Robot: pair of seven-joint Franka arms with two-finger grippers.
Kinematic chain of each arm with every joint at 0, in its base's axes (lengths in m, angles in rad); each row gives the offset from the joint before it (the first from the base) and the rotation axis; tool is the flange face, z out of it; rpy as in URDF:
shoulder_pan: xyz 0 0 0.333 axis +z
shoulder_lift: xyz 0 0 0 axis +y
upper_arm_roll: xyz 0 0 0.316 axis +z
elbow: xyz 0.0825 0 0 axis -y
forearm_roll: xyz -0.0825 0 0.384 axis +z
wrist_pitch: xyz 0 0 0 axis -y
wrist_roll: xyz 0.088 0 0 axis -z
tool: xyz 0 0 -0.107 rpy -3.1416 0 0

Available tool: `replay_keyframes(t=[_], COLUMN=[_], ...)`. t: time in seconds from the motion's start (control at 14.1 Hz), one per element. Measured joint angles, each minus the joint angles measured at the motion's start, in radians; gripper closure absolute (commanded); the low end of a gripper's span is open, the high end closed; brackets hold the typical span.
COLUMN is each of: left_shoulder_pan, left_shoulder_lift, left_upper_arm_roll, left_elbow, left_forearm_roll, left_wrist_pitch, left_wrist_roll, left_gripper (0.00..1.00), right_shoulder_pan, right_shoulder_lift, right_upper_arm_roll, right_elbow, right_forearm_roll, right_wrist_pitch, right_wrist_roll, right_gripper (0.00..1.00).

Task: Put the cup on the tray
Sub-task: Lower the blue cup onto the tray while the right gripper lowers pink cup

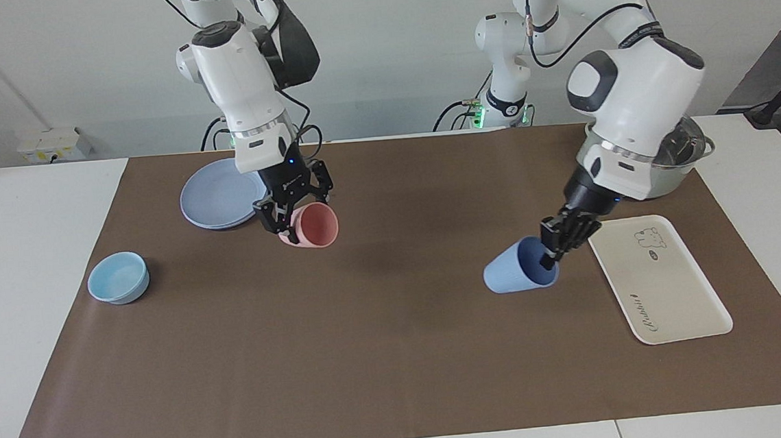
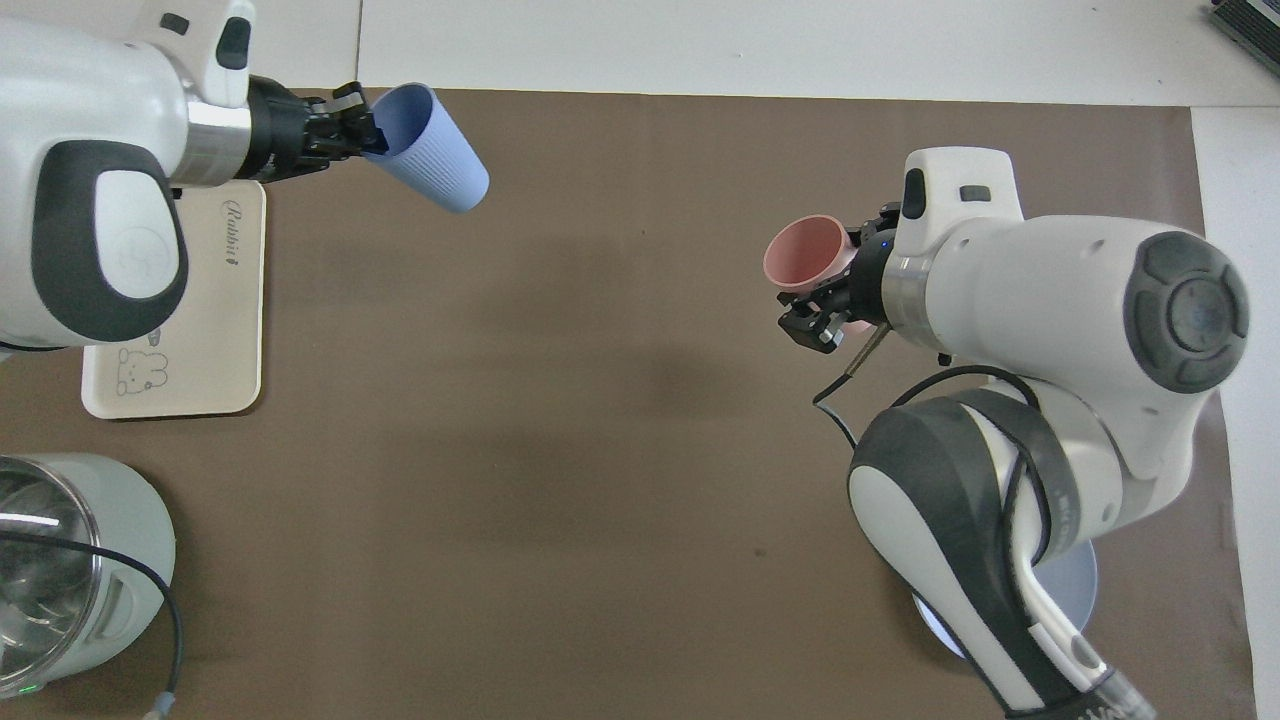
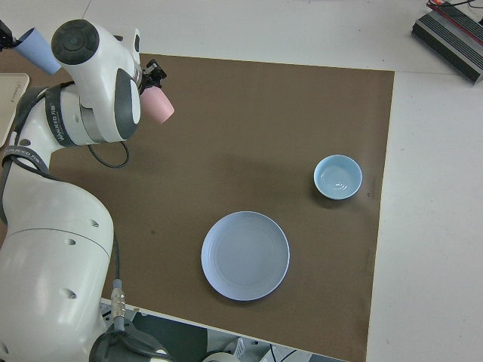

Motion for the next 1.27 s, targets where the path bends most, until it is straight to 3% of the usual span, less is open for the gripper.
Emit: replay_keyframes(t=[0.21, 0.42, 0.64, 0.78, 0.92, 1.27], left_shoulder_pan=[0.153, 0.259, 0.356, 0.383, 0.384, 0.396], left_shoulder_lift=[-0.005, -0.032, -0.066, -0.071, -0.065, -0.006], left_upper_arm_roll=[0.000, 0.000, 0.000, 0.000, -0.005, -0.011], left_elbow=[-0.047, -0.117, -0.248, -0.321, -0.370, -0.397], left_forearm_roll=[0.000, 0.000, 0.000, 0.000, 0.000, -0.101], left_wrist_pitch=[-0.002, 0.012, 0.188, 0.279, 0.326, 0.408], left_wrist_roll=[0.237, 0.465, 0.712, 0.775, 0.783, 0.817], left_gripper=[1.00, 1.00, 1.00, 1.00, 1.00, 1.00], right_shoulder_pan=[-0.090, -0.208, -0.303, -0.336, -0.349, -0.379], right_shoulder_lift=[0.019, 0.058, 0.118, 0.155, 0.185, 0.212], right_upper_arm_roll=[-0.002, -0.005, -0.008, -0.008, -0.008, -0.006], right_elbow=[-0.006, -0.032, -0.065, -0.086, -0.099, -0.136], right_forearm_roll=[0.212, 0.592, 0.919, 1.092, 1.202, 1.334], right_wrist_pitch=[0.046, 0.067, 0.068, 0.068, 0.068, 0.052], right_wrist_roll=[-0.170, -0.560, -0.905, -1.071, -1.184, -1.348], right_gripper=[1.00, 1.00, 1.00, 1.00, 1.00, 1.00])
